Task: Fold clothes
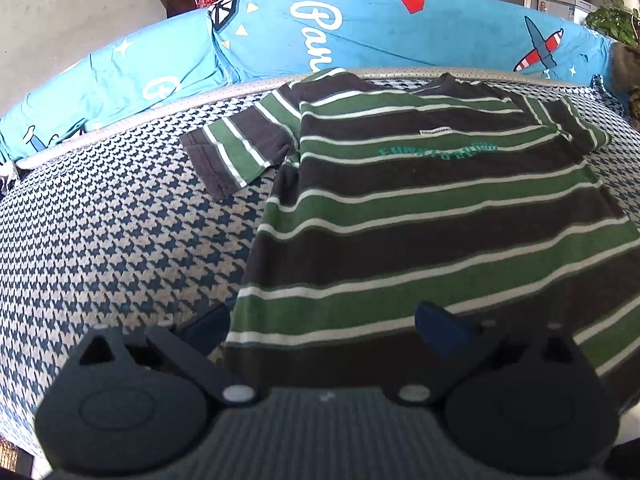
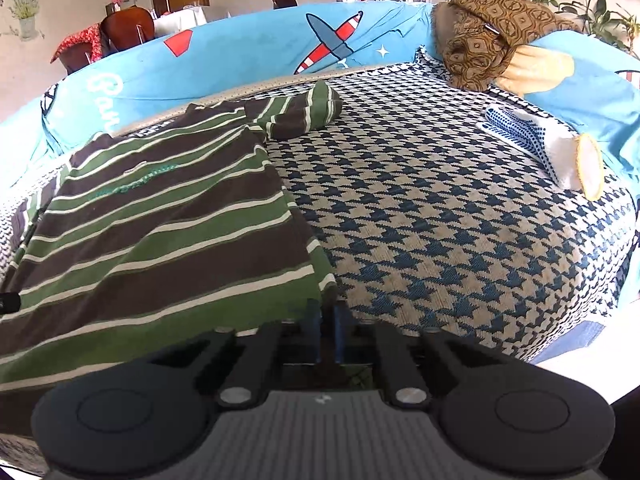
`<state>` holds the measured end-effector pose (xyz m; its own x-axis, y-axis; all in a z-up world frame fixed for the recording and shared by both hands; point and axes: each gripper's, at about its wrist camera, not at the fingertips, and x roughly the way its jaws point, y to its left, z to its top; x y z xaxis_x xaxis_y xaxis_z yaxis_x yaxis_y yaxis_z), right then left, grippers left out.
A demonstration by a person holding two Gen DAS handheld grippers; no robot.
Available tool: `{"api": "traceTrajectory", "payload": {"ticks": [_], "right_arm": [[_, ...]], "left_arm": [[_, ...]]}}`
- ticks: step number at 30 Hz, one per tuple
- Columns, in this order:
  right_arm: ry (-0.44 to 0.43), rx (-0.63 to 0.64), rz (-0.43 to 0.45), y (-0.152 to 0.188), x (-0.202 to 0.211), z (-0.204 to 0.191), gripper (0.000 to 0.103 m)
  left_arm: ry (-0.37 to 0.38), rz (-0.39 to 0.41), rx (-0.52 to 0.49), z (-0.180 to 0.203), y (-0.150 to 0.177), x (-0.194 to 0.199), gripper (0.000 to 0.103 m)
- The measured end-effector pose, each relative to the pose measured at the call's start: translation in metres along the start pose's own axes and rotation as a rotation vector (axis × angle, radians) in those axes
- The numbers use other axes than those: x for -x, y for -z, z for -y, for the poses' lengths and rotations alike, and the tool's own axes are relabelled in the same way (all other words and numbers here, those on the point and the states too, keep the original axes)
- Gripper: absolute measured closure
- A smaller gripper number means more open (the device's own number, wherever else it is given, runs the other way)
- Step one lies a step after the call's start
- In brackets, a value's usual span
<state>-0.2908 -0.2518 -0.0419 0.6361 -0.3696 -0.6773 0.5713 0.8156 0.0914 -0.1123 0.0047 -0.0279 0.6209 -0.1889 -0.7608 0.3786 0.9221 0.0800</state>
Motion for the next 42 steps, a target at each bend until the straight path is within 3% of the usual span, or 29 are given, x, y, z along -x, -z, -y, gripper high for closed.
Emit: {"api": "traceTrajectory", "payload": {"ticks": [7, 11, 15, 21, 27, 37, 42], "right_arm": [[0.108, -0.092, 0.029, -0.005, 0.012, 0.011, 0.098], [0.128, -0.058, -0.032, -0.001, 0.003, 0.004, 0.098], [0.186, -0.045, -0.01, -0.007, 0.008, -0.001, 0.098], [0.046, -0.041, 0.02, -0.034, 0.011, -0.004, 0.097], [-0.08, -0.036, -0.027, -0.06, -0.008, -0.013, 0.092], [-0.135, 0.008, -0.022, -0.106, -0.045, -0.024, 0.089], [-0.147, 0.012, -0.019, -0.126, -0.065, -0.026, 0.085]], "left_arm": [[0.003, -0.002, -0.017, -0.001, 0.006, 0.0, 0.0], [-0.003, -0.017, -0.043, 0.0, 0.011, -0.001, 0.0], [-0.006, -0.018, -0.043, -0.002, 0.011, 0.001, 0.0], [0.004, -0.026, -0.032, -0.001, 0.003, -0.001, 0.0], [0.026, -0.027, -0.004, 0.0, -0.013, -0.004, 0.0], [0.034, -0.072, 0.035, 0.0, -0.045, -0.026, 0.0], [0.018, -0.057, -0.003, 0.002, -0.064, -0.036, 0.0]]}}
